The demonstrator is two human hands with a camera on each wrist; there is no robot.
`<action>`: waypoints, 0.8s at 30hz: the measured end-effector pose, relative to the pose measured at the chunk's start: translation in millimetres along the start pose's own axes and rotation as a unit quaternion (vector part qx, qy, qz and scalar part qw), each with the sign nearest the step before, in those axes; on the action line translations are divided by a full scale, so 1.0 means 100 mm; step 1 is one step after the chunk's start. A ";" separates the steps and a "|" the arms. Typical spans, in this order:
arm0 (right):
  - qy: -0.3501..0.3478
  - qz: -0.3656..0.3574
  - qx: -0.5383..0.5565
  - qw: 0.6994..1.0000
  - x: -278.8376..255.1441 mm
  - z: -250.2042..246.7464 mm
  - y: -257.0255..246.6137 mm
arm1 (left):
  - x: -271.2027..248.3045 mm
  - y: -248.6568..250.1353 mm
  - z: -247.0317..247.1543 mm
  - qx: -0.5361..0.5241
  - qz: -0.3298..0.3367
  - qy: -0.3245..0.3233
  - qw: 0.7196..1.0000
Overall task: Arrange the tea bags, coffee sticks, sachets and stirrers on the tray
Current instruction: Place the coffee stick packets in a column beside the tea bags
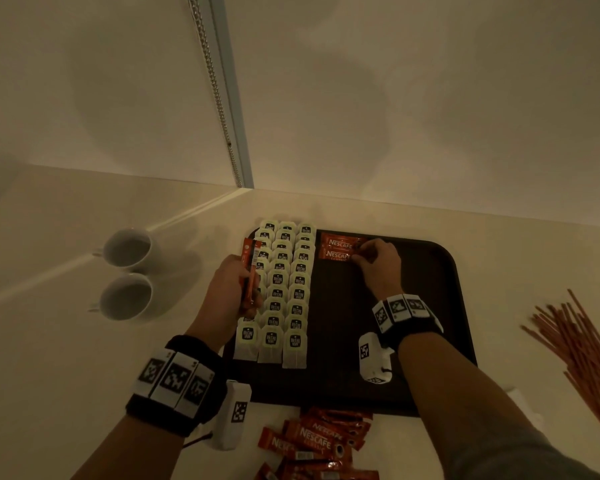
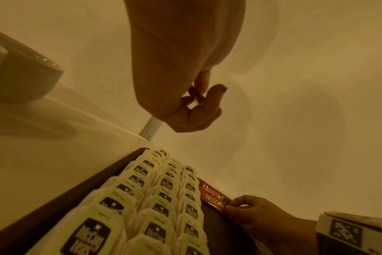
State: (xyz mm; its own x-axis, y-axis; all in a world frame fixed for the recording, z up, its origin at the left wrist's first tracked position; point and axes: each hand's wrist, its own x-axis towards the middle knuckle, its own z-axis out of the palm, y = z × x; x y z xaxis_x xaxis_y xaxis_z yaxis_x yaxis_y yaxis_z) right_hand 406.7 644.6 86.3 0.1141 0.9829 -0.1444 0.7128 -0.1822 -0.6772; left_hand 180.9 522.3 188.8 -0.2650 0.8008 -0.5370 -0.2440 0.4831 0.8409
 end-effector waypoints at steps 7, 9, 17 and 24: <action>0.008 -0.005 0.004 1.000 -0.04 -0.03 -0.01 | 0.03 -0.04 -0.02 0.076 0.054 -0.019 0.996; 0.010 -0.022 0.035 0.999 -0.09 -0.08 -0.13 | 0.03 -0.04 -0.03 0.100 0.084 -0.027 0.991; -0.295 -0.047 0.319 0.899 -0.69 -0.32 -0.90 | 0.05 0.06 0.10 0.198 0.293 -0.013 0.935; -0.216 -0.088 0.362 0.902 -0.82 -0.35 -0.88 | -0.01 0.11 0.06 0.069 0.222 -0.030 0.972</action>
State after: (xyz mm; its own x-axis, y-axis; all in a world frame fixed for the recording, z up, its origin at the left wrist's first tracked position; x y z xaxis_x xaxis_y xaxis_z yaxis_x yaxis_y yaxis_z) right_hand 359.2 581.1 183.2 -0.3493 0.9249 -0.1503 0.0362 -0.1470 -0.9885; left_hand 184.4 529.4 199.2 -0.2587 0.9586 -0.1186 0.0108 0.1257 0.9920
